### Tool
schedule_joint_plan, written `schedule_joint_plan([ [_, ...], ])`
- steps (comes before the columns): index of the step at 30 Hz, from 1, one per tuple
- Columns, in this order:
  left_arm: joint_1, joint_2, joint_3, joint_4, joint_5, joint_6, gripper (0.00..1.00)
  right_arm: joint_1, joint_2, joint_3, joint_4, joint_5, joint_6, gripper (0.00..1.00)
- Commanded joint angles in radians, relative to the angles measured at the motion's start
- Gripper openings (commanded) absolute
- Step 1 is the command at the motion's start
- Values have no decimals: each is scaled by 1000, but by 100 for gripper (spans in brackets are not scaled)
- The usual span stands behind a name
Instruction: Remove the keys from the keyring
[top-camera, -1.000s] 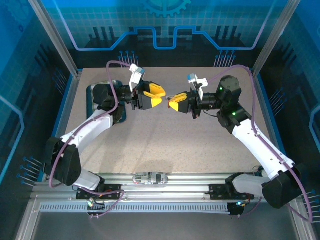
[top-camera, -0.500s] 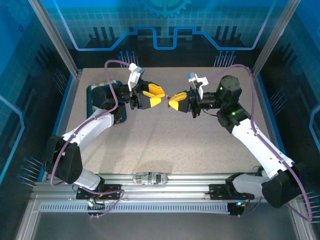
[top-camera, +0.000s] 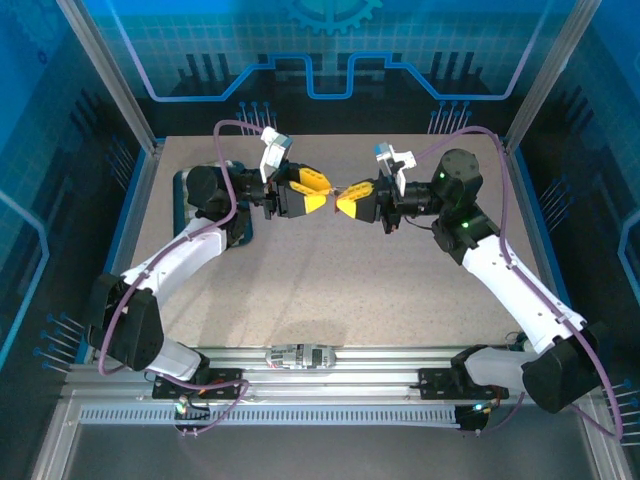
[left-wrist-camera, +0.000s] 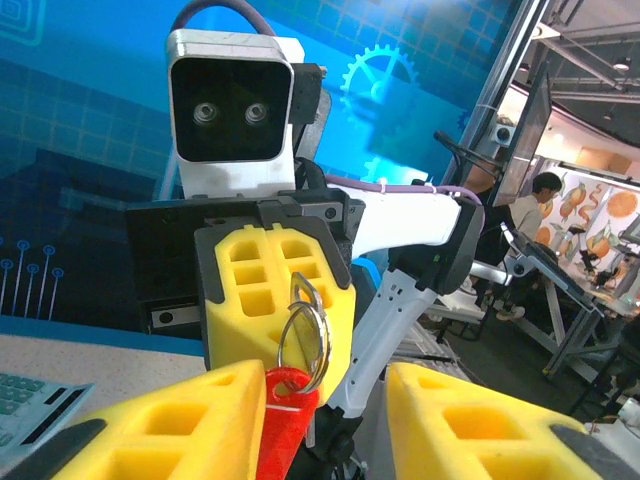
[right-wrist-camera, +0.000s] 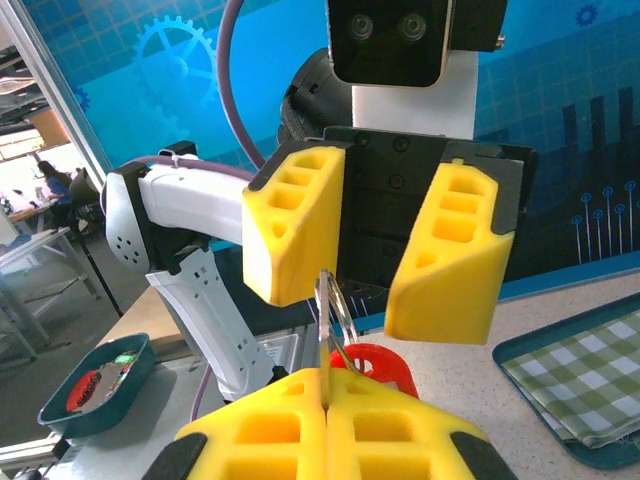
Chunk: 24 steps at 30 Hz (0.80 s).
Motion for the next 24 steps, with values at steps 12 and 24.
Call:
schedule_joint_plan([
  [12,-18,-22,25,-18,18,32,14,-13,16,38,19,6,16,0],
  [24,-29,-70,12,-178,-13,175,0,8,-24,54,-184,142,-160,0],
])
